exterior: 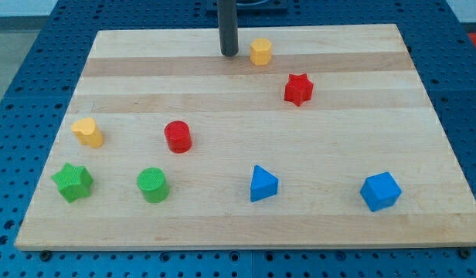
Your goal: Move the yellow hexagon above the blue triangle
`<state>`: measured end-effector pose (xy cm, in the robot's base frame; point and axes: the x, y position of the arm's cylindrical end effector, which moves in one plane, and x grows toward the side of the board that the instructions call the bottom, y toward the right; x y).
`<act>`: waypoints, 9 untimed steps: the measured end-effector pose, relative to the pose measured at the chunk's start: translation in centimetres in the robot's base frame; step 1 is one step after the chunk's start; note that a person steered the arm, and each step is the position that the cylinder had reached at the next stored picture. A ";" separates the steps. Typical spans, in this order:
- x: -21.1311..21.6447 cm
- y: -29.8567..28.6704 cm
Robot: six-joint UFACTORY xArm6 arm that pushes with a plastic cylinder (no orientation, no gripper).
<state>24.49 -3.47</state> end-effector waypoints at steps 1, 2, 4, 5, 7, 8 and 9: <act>-3.1 0.0; -4.2 2.2; -4.4 7.8; -1.8 9.0; 3.5 5.7; 3.5 4.5; 2.5 4.2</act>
<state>27.01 0.74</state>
